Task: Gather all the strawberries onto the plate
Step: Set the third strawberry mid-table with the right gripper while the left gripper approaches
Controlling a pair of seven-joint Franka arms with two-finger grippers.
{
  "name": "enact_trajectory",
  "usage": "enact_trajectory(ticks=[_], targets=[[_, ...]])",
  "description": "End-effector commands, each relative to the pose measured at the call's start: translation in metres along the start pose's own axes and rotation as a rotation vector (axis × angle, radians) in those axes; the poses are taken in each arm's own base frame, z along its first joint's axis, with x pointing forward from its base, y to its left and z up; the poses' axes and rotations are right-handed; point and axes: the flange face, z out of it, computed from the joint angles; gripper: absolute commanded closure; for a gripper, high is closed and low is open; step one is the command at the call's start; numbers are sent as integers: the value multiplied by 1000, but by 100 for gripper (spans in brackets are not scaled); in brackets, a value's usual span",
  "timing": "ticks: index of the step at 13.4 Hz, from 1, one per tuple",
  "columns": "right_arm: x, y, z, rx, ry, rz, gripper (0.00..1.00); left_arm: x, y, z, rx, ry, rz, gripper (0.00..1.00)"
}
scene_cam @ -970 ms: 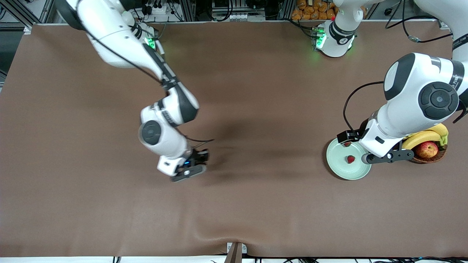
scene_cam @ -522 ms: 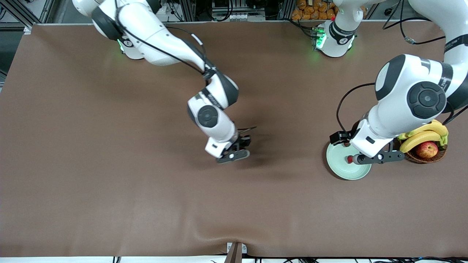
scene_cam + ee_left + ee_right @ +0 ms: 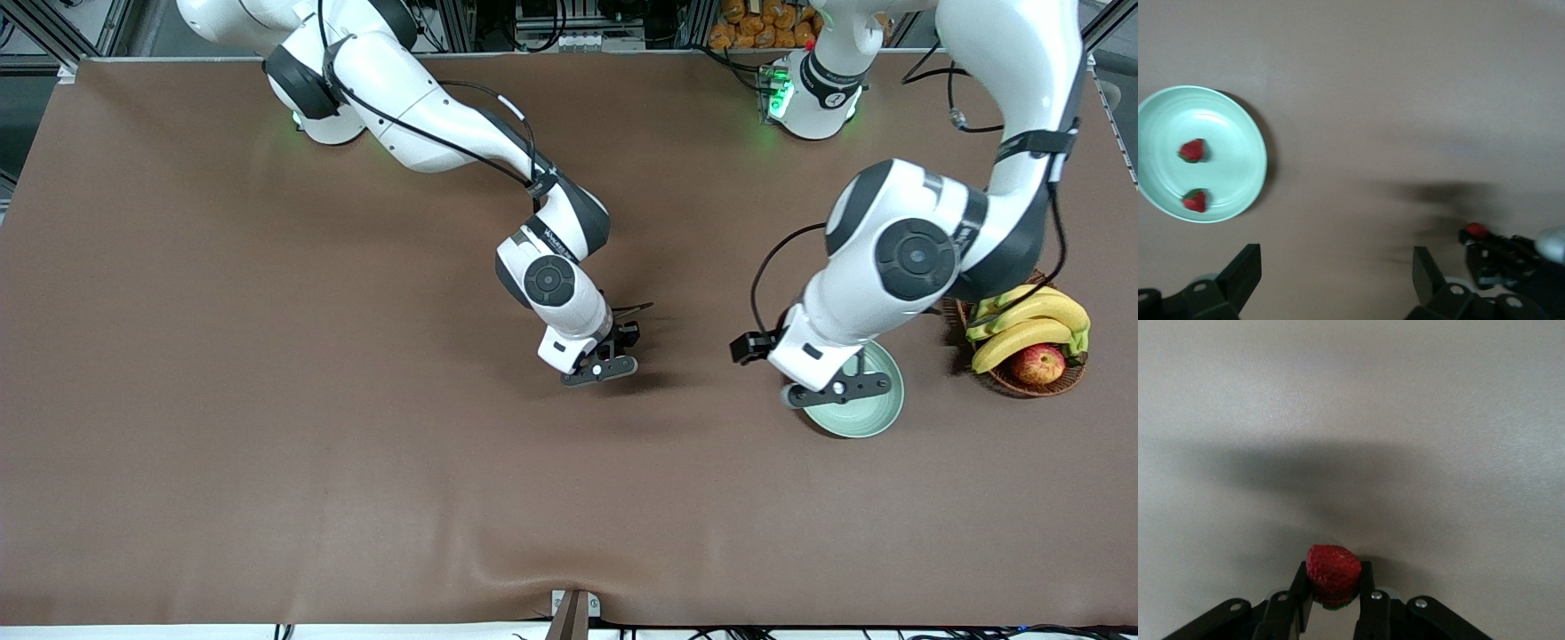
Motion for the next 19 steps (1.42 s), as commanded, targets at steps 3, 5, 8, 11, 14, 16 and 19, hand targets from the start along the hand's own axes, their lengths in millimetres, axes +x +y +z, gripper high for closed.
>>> enact_trajectory(ticks=[3, 5, 8, 11, 14, 16, 19], targets=[[7, -15, -25, 28, 33, 6, 0, -5, 37, 28, -48, 9, -45, 0], [24, 7, -64, 10, 25, 31, 0, -6, 52, 46, -74, 16, -53, 0], [49, 80, -128, -30, -14, 67, 0, -22, 90, 79, -105, 10, -86, 0], [66, 194, -213, -57, -52, 22, 0, -38, 129, 118, -125, 21, -152, 0], [51, 283, -297, -107, 9, 43, 0, -64, 173, 161, -42, 69, -212, 0], [34, 339, -339, -145, 30, 111, 0, -73, 181, 186, -21, 75, -261, 0], [3, 400, -404, -188, -3, 139, 0, -83, 191, 213, -29, 71, -311, 10]])
